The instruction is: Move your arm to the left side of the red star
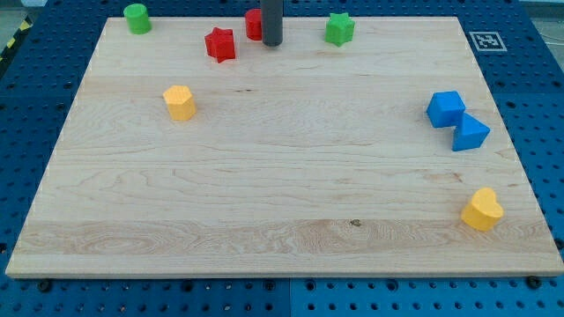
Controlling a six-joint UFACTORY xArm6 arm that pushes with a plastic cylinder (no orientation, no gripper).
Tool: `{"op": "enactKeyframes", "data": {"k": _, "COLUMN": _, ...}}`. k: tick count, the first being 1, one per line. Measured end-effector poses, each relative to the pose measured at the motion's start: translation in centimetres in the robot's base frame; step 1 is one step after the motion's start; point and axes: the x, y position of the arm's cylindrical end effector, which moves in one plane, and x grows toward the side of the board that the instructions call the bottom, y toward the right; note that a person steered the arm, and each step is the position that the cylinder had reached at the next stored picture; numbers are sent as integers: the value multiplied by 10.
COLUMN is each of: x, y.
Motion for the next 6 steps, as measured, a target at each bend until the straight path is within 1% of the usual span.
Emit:
{"op": "enactKeyframes", "data": {"k": 1, "x": 10, "y": 10}}
{"op": "enactKeyframes", "data": {"k": 2, "x": 10, "y": 11}}
{"op": "enactKeyframes", "data": {"k": 3, "x": 35, "y": 11}}
{"op": "enactKeyframes", "data": {"k": 4, "x": 78, "y": 10}}
{"op": "enactKeyframes", "data": {"k": 5, "x": 84, "y": -25}}
{"op": "enactKeyframes", "data": {"k": 6, "x": 75, "y": -86}}
